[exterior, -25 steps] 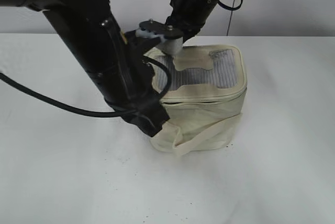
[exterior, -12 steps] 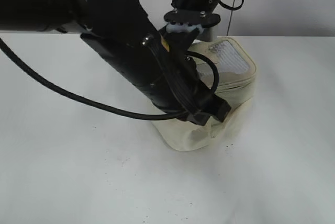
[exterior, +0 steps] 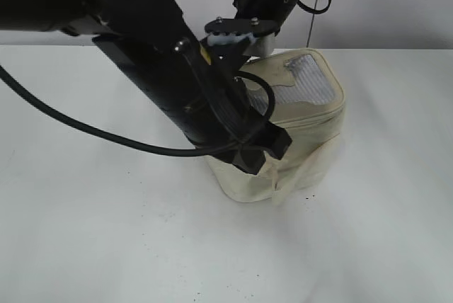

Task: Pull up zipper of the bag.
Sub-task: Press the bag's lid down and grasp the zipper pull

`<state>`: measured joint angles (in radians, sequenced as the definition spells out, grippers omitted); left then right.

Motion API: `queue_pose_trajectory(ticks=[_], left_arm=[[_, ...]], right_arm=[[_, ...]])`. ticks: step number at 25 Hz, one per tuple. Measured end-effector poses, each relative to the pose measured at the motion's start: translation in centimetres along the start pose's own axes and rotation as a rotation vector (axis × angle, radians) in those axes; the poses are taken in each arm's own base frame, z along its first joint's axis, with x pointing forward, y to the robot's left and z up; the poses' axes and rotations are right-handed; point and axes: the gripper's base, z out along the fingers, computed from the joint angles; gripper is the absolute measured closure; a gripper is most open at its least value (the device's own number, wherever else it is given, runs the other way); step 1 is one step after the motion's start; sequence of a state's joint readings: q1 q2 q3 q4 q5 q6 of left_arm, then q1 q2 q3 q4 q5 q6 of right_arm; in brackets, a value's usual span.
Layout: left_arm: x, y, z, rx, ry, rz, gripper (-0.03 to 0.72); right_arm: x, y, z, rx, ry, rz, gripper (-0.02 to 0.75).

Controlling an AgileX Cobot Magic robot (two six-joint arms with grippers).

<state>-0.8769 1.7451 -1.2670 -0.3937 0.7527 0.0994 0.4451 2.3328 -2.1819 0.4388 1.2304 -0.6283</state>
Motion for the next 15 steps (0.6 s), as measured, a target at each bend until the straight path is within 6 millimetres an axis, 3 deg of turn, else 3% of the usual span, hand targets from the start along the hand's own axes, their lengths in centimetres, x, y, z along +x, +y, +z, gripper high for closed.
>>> queue_pose_trajectory(ticks=[10, 15], left_arm=[[-0.1, 4.4, -4.7, -0.153, -0.016, -0.090, 0.690], [-0.1, 6.6, -5.5, -0.196, -0.015, -0.139, 0.690]], right_arm=[[-0.5, -0.2, 0.2, -0.017, -0.068, 0.056, 0.722], [-1.0, -0.6, 0.5, 0.010, -0.128, 0.126, 0.728]])
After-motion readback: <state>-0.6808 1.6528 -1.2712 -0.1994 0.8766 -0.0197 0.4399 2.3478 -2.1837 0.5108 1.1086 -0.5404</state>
